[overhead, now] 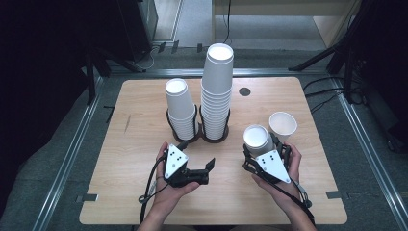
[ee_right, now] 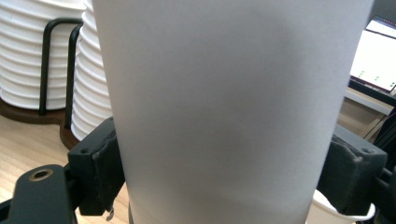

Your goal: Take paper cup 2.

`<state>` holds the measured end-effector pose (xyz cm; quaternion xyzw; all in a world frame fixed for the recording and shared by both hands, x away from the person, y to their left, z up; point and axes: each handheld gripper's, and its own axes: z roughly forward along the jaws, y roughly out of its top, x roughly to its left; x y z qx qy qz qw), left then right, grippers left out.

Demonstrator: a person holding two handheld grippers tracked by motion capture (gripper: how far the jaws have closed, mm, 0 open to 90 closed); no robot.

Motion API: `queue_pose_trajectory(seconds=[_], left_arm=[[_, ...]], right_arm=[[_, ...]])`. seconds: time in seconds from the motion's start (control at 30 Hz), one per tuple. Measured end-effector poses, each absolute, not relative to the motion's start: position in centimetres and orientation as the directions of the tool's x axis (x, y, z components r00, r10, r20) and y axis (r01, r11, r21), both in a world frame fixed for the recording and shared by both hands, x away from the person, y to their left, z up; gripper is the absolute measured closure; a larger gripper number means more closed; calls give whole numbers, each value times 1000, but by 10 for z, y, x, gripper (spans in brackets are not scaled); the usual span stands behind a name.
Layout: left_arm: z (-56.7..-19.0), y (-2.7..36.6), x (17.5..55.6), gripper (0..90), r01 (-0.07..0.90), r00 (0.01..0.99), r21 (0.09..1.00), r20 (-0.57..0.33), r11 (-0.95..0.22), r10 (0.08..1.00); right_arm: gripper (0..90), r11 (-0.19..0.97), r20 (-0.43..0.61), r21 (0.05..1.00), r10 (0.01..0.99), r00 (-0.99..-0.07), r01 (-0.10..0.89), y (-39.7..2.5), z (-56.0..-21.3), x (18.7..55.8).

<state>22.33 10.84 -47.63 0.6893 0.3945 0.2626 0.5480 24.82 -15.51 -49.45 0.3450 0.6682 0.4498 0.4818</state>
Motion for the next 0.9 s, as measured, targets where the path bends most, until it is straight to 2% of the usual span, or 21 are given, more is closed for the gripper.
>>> queue_pose_trajectory(seconds=[0.3, 0.53, 0.9], left_arm=[[-477, 101, 221, 0, 257, 576, 960, -63, -108, 815], [-476, 97, 218, 0, 256, 601, 958, -52, -130, 798], [-478, 86, 215, 0, 254, 660, 950, -34, -180, 751]], right_arm=[[148, 459, -438, 888, 842, -317, -6, -138, -511, 245], [149, 489, -461, 872, 820, -339, -1, -131, -515, 241], [155, 577, -577, 807, 727, -372, -125, -122, -517, 232]])
